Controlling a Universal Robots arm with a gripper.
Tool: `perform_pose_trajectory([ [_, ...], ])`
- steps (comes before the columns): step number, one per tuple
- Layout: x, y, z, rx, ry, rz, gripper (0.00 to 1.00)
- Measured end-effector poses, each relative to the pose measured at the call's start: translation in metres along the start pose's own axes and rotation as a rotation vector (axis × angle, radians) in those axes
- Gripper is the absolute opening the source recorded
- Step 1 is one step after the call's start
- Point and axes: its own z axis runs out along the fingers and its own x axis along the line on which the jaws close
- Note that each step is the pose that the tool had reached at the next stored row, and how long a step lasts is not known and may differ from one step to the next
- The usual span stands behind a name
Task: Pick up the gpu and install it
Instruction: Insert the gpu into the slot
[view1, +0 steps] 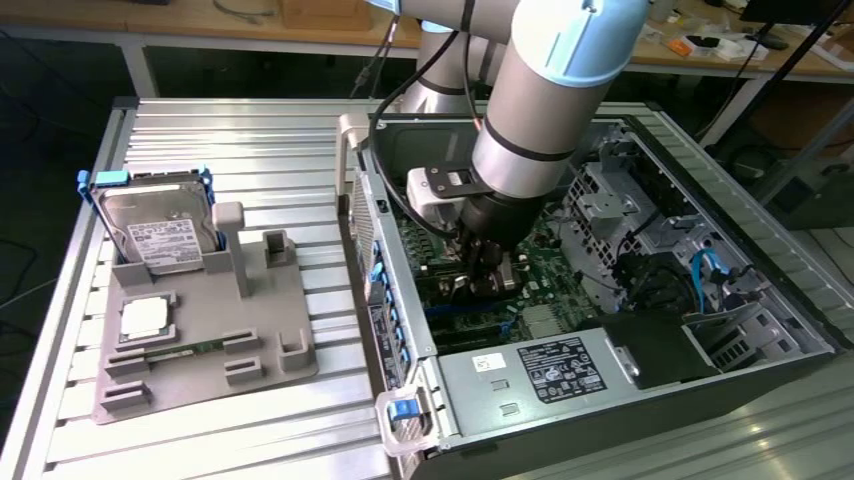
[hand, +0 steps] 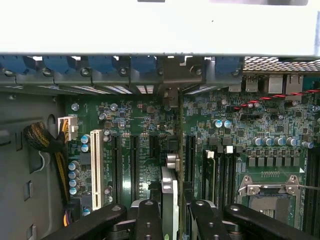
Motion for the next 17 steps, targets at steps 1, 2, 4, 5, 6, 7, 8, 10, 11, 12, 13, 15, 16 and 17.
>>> perform_pose_trajectory([
  [1, 0.0000, 0.0000, 0.0000, 0.0000, 0.0000, 0.000, 0.27],
  [2, 0.0000, 0.0000, 0.0001, 0.0000, -0.0001, 0.000, 0.27],
  [4, 0.0001, 0.0000, 0.0006, -0.0001, 0.0001, 0.000, 0.27],
  [5, 0.0001, 0.0000, 0.0009, -0.0001, 0.0002, 0.000, 0.27],
  [6, 0.0001, 0.0000, 0.0012, -0.0001, 0.0002, 0.000, 0.27],
  [7, 0.0000, 0.0000, 0.0013, -0.0001, 0.0001, 0.000, 0.27],
  [8, 0.0001, 0.0000, 0.0015, -0.0001, 0.0001, 0.000, 0.27],
  [10, 0.0001, 0.0000, 0.0019, 0.0000, 0.0001, 0.000, 0.27],
  [11, 0.0001, 0.0000, 0.0022, 0.0000, 0.0000, 0.000, 0.27],
  [12, 0.0001, 0.0000, 0.0026, 0.0001, -0.0002, 0.000, 0.27],
  [13, 0.0001, 0.0000, 0.0031, 0.0002, -0.0003, 0.000, 0.27],
  [15, 0.0001, 0.0001, 0.0038, -0.0001, 0.0000, 0.000, 0.27],
  [16, 0.0001, 0.0001, 0.0041, 0.0000, 0.0000, 0.000, 0.27],
  [17, 0.0001, 0.0001, 0.0043, -0.0001, 0.0001, 0.000, 0.27],
])
